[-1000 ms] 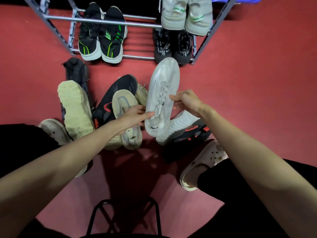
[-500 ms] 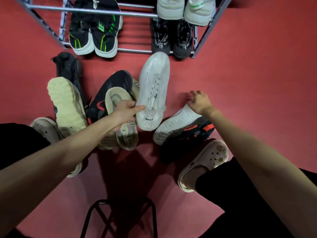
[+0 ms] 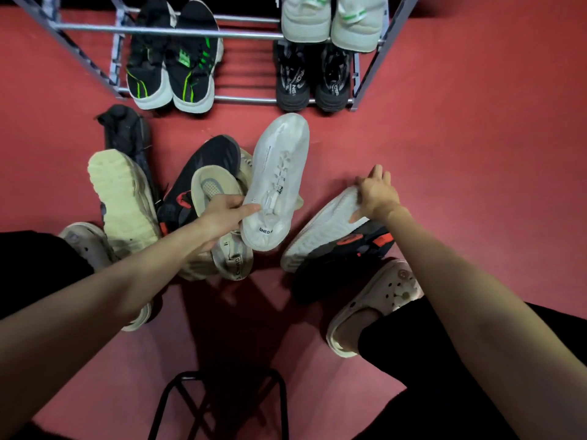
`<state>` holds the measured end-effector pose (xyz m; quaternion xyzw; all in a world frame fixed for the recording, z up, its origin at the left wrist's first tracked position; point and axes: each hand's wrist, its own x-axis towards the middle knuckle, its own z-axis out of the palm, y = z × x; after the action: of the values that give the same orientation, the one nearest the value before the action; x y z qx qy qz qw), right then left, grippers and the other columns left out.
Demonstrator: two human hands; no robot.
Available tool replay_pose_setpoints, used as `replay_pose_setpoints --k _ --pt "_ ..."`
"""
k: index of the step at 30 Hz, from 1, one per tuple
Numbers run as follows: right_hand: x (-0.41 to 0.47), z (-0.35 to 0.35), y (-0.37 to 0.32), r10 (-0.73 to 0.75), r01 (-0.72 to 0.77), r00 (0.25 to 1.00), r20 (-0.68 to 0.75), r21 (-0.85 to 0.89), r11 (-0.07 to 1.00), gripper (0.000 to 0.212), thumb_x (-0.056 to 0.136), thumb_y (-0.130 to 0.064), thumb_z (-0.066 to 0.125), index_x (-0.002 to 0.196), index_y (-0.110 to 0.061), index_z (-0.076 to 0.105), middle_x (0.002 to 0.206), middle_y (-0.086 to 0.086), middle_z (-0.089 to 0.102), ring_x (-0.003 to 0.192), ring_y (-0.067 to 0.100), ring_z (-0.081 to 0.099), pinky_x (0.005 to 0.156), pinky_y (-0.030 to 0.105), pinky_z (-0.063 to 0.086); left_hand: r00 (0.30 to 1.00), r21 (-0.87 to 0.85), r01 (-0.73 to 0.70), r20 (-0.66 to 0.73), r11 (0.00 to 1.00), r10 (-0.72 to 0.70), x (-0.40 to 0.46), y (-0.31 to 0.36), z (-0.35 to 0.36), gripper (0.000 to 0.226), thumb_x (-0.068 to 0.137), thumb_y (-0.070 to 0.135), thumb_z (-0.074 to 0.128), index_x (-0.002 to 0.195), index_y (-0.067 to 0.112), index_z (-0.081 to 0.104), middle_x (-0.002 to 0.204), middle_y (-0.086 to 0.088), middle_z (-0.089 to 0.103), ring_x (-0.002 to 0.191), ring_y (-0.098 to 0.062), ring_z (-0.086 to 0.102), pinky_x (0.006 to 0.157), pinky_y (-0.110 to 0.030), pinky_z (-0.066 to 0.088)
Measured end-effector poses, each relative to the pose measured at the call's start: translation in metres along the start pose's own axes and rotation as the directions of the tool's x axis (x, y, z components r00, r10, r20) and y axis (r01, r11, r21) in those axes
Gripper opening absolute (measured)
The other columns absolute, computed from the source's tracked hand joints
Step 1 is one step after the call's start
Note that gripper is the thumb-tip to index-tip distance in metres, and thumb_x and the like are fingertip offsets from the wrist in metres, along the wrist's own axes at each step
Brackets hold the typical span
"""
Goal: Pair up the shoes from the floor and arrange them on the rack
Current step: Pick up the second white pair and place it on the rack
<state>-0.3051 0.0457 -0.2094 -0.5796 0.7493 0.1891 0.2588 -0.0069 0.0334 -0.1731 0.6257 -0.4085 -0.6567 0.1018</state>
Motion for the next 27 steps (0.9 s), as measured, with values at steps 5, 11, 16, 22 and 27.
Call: replay_pose_setpoints --k 5,11,16,22,27 --pt "-0.031 -0.038 -0.012 -0.049 0.061 0.997 0.063 -0.212 0.975 0.079 0.053 -0.052 0.085 0.115 -0.013 0.055 0.117 0.004 0.057 0.122 0.031 0.040 0.072 0.036 0.045 0.998 -0.018 -0.042 -0.047 0.999 0.041 -0.017 0.014 -0.004 0.026 0.088 0.020 0.065 0.107 0.002 0.069 0.109 -0.026 0.069 0.108 -0.047 0.062 0.094 -0.057 0.050" --pt "-0.063 -0.085 -0.036 -0.097 0.056 0.993 -0.070 -0.447 0.893 0.073 0.059 -0.066 0.075 0.111 -0.016 0.061 0.112 0.002 0.067 0.113 0.024 0.056 0.092 0.033 0.042 0.993 -0.071 -0.089 -0.085 0.994 0.083 -0.038 0.028 -0.009 0.009 0.087 0.016 0.066 0.086 0.008 0.071 0.085 -0.009 0.075 0.098 -0.039 0.066 0.097 -0.056 0.049" --pt "-0.082 -0.115 -0.041 -0.159 -0.038 0.938 -0.309 -0.546 0.837 0.035 0.079 -0.037 0.063 0.107 -0.017 0.062 0.112 0.007 0.064 0.113 0.027 0.048 0.097 0.035 0.033 0.987 -0.063 -0.135 -0.091 0.989 0.129 -0.053 0.031 -0.010 0.011 0.087 0.016 0.066 0.079 0.009 0.071 0.067 0.003 0.072 0.102 -0.045 0.064 0.095 -0.058 0.049" --pt "-0.083 -0.086 -0.036 -0.116 -0.065 0.812 -0.572 -0.287 0.956 0.033 0.071 -0.014 0.068 0.100 -0.007 0.055 0.101 0.019 0.058 0.101 0.035 0.049 0.080 0.038 0.036 0.989 -0.084 -0.124 -0.088 0.989 0.117 -0.051 0.024 -0.012 0.010 0.087 0.014 0.065 0.085 0.006 0.070 0.071 -0.002 0.074 0.092 -0.035 0.065 0.092 -0.050 0.051" --pt "-0.082 -0.001 -0.039 -0.098 0.001 0.930 -0.354 -0.266 0.964 0.044 0.073 -0.006 0.065 0.115 -0.005 0.050 0.108 0.018 0.056 0.104 0.034 0.048 0.082 0.038 0.037 0.989 -0.068 -0.104 -0.108 0.992 0.096 -0.043 0.018 -0.013 0.013 0.087 0.016 0.066 0.088 0.004 0.070 0.103 -0.027 0.069 0.092 -0.036 0.063 0.093 -0.053 0.049"
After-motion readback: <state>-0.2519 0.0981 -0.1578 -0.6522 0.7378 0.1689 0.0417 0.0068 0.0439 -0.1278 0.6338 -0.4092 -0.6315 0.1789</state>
